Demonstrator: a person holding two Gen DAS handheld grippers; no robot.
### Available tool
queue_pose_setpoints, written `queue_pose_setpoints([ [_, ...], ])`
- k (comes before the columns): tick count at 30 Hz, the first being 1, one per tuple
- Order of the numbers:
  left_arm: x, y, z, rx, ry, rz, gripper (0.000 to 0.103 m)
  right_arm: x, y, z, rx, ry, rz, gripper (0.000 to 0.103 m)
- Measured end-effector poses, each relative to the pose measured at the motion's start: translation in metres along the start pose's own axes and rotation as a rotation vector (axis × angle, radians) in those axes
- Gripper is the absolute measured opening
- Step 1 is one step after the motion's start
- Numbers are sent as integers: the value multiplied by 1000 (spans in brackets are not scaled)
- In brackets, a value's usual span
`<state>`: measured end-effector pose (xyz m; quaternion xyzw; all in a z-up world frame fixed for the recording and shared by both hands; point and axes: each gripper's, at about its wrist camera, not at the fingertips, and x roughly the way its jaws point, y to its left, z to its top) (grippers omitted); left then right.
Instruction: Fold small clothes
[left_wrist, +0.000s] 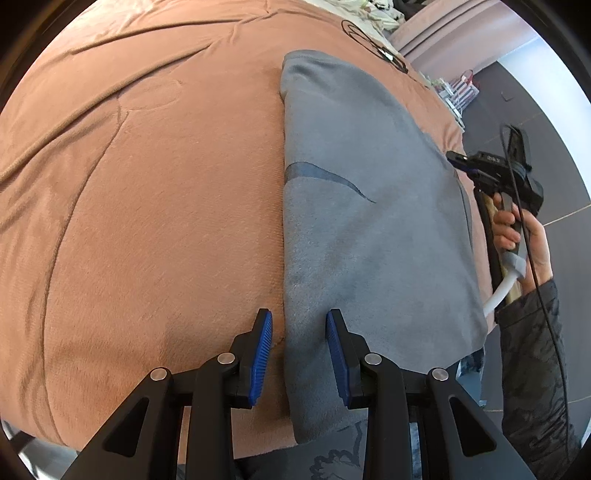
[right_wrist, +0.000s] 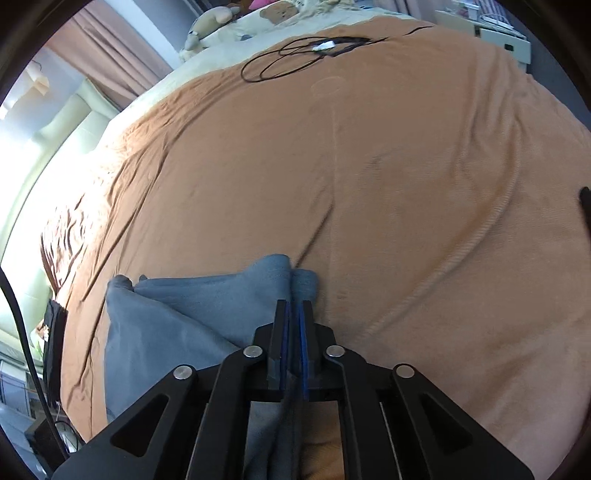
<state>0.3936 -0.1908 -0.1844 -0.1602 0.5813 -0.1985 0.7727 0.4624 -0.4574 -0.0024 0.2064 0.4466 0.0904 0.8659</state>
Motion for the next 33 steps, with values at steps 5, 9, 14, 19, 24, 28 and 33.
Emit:
queue_pose_setpoints([
  [5, -2, 4, 0, -13, -5, -10, 33, -28, 0, -21, -4, -31, 48, 60],
  [9, -5, 7, -2, -22, -15, -17, 37, -40, -4, -48, -24, 4, 78, 60],
  [14, -10, 11, -6, -41, -32, -30, 37, -59, -4, -86, -68, 43, 90, 60],
  [19, -14, 11, -12, -37, -40, -44, 37, -78, -2, -121, -102, 91, 133, 60],
  [24, -18, 11, -20, -25, -43, -39, 37, -97, -7, -150, -67, 109, 178, 60],
  [28, -18, 10, -25, -22, -39, -35, 37, -105, -11, -162, -53, 110, 204, 60],
  [33, -18, 10, -33, -26, -40, -26, 37, -106, -17, -174, -29, 108, 236, 60],
])
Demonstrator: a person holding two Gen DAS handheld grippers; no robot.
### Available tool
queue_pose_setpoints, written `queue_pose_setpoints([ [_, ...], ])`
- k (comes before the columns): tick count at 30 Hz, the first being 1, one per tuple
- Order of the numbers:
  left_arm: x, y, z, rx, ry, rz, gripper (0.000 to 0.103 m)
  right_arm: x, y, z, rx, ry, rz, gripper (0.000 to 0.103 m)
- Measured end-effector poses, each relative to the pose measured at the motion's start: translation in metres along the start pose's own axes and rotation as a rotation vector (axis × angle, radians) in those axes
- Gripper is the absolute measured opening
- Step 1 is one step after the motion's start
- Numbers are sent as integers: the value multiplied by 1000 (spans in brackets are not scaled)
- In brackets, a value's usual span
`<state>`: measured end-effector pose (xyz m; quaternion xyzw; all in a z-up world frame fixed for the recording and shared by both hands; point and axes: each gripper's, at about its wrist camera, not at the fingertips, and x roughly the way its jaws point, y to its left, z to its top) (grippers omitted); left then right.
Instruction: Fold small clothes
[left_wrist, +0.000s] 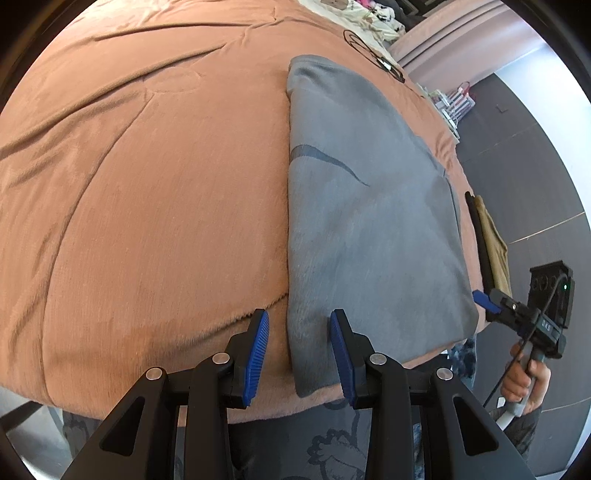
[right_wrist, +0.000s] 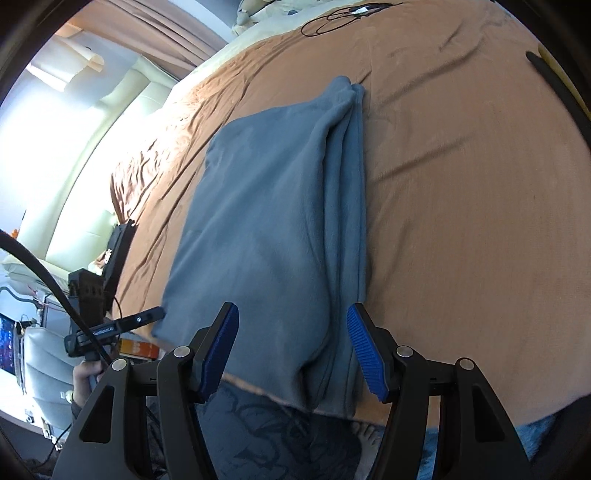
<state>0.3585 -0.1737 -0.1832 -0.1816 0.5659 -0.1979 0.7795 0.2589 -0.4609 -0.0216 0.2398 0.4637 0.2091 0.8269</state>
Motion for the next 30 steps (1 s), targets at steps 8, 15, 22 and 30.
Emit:
queue_pose_setpoints([
  [8, 1, -1, -6, -8, -8, 3, 37, 4, -18, -24, 44, 13, 66, 53],
  [15, 4, -4, -5, -8, -10, 11, 37, 10, -36, -38, 120, 16, 130, 53],
  [22, 5, -6, -5, -7, -10, 19, 37, 23, -65, -41, 241, -7, 234, 32],
  [30, 2, -14, -4, 9, -2, 17, 37, 29, -87, -31, 299, -58, 227, 5],
])
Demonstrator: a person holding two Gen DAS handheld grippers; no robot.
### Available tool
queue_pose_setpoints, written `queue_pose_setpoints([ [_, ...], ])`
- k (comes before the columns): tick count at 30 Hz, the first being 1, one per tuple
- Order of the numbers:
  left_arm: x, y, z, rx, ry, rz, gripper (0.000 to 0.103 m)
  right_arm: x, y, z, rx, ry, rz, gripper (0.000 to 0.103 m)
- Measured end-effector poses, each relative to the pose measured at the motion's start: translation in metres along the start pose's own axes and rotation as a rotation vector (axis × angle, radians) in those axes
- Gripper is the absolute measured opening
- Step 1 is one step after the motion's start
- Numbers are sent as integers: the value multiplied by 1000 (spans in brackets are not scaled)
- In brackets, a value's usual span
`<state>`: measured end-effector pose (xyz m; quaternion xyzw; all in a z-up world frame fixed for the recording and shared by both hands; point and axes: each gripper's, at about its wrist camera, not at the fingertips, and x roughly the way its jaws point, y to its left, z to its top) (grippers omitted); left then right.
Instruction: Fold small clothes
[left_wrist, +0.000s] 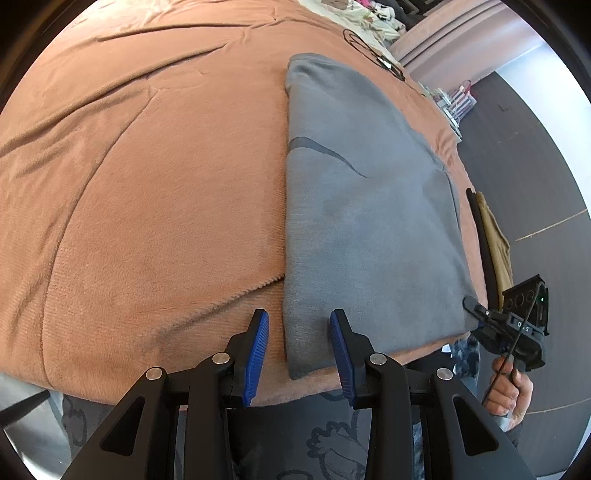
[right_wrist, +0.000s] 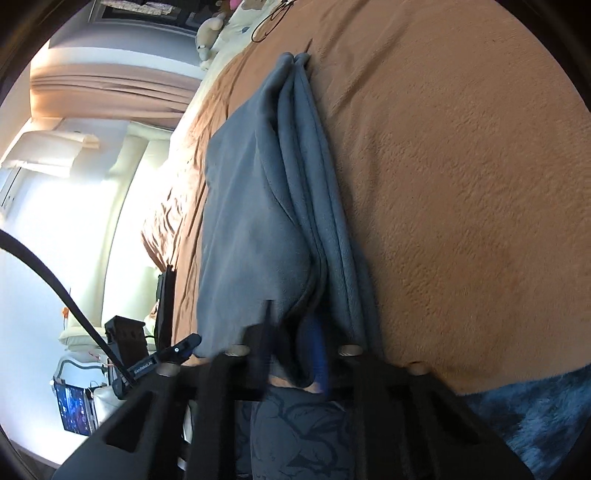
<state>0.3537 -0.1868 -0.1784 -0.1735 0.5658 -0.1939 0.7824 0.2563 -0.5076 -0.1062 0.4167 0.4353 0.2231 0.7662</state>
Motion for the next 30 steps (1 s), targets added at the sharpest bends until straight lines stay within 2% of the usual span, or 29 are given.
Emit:
queue_pose_setpoints([
  [3, -6, -6, 1, 10, -8, -24, 37, -3, 14, -5, -51, -26, -23, 3],
  [8, -15, -10, 7, 17, -41, -15, 37, -17, 20, -12, -86, -49, -58, 2],
  [15, 5, 5, 9, -19, -7, 29, 37, -20, 22, -17, -102, -52, -108, 2],
  [20, 8, 12, 3, -50, -1, -22, 37, -23, 32, -19, -143, -57, -140, 4],
  [23, 9, 11, 2, -66, 13, -46, 37, -24, 49, -21, -193, -62, -175, 9],
  [24, 12, 10, 1, -68, 21, -59, 37, -25, 53, -20, -202, -69, -176, 15],
  [26, 16, 8, -2, -77, 34, -84, 36, -26, 60, -21, -222, -90, -198, 32],
  [27, 19, 8, -4, -84, 37, -93, 36, -26, 62, -21, -228, -101, -206, 46],
  [28, 20, 8, -5, -91, 34, -98, 36, -26, 64, -22, -231, -112, -208, 53],
  [30, 21, 8, -5, -103, 31, -109, 36, -21, 63, -22, -225, -111, -217, 53],
])
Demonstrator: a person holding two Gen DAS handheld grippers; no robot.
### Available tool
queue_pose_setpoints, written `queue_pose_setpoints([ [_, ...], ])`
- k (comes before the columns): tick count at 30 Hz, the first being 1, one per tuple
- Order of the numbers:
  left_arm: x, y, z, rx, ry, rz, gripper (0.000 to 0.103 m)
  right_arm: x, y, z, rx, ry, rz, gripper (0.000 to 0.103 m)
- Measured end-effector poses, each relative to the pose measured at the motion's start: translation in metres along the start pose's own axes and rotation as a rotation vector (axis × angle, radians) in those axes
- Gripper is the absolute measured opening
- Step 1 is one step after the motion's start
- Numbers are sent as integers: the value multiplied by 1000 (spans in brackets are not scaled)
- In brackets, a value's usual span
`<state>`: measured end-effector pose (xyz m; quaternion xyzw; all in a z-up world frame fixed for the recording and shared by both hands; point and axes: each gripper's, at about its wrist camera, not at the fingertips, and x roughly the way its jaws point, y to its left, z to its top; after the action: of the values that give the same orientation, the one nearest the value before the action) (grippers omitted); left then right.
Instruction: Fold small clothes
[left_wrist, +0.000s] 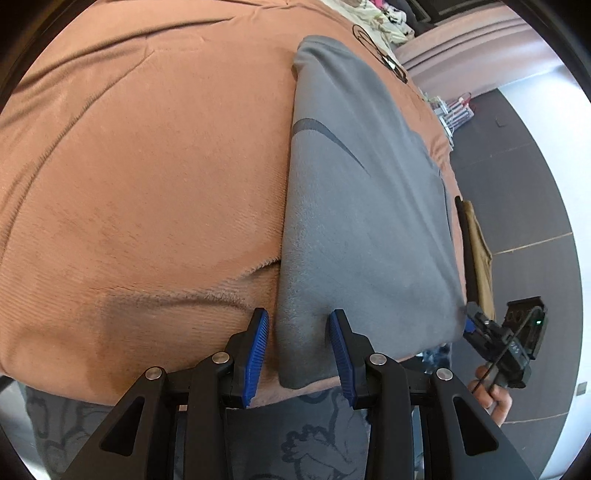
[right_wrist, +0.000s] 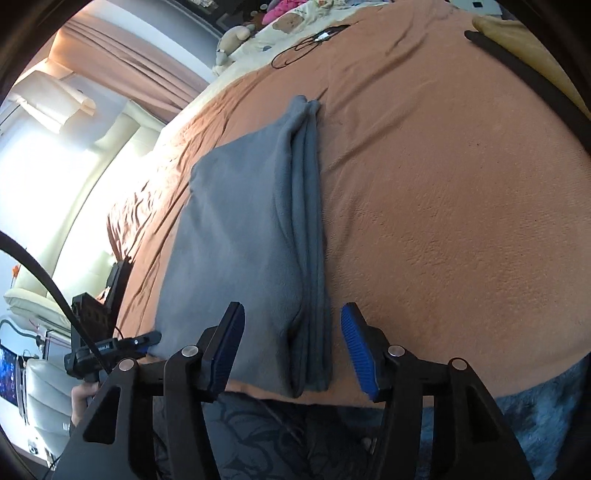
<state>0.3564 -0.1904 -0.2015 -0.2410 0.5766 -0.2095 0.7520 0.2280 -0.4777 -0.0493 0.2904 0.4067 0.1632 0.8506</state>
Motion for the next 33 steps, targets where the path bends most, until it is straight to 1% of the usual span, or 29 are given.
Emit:
queue_pose_setpoints([
  [2, 0, 0, 0, -8, 1, -5, 36, 10, 0, -1, 2, 20, -18, 53],
  [3, 0, -2, 0, -5, -1, -3, 32, 15, 0, -2, 4, 34, -30, 53],
  [4, 1, -3, -1, 5, 7, 4, 19, 21, 1, -4, 7, 45, -30, 53],
  [5, 1, -2, -3, 6, 10, 12, 17, 22, 5, -6, 6, 40, -23, 53],
  [6, -1, 2, -5, -2, 7, 13, 13, 22, 9, -7, 5, 39, -12, 49],
  [7, -3, 4, -4, -11, 9, 3, 10, 25, 12, -8, 9, 57, 12, 29],
  [8, -5, 5, -4, -11, 9, -3, 9, 28, 13, -8, 18, 82, 27, 20],
  [9, -9, 4, -4, -7, 4, -11, 8, 31, 17, -10, 23, 98, 20, 17],
  [11, -19, 1, -6, 20, -8, -21, 8, 30, 26, -12, 14, 100, 12, 10],
  [15, -34, -3, -3, 56, -14, -42, 7, 24, 38, -17, 12, 106, 39, 8],
  [18, -46, 1, -4, 73, -21, -34, 7, 23, 43, -23, 4, 129, 61, 8],
  [21, -57, 4, -5, 93, -21, -23, 7, 25, 57, -35, -19, 151, 78, 8],
  [25, -69, 14, -20, 114, -3, -8, 7, 29, 68, -46, -38, 178, 106, 8],
  [27, -73, 21, -27, 123, 9, -3, 7, 31, 66, -47, -46, 189, 114, 8],
  [28, -75, 26, -31, 124, 16, 1, 7, 32, 69, -52, -54, 195, 115, 8],
  [30, -72, 26, -32, 124, 15, -2, 9, 35, 67, -52, -63, 200, 113, 8],
  [31, -71, 26, -30, 126, 17, 0, 10, 36, 67, -53, -71, 200, 110, 11],
  [33, -68, 25, -27, 123, 24, 24, 11, 39, 66, -46, -85, 199, 80, 13],
])
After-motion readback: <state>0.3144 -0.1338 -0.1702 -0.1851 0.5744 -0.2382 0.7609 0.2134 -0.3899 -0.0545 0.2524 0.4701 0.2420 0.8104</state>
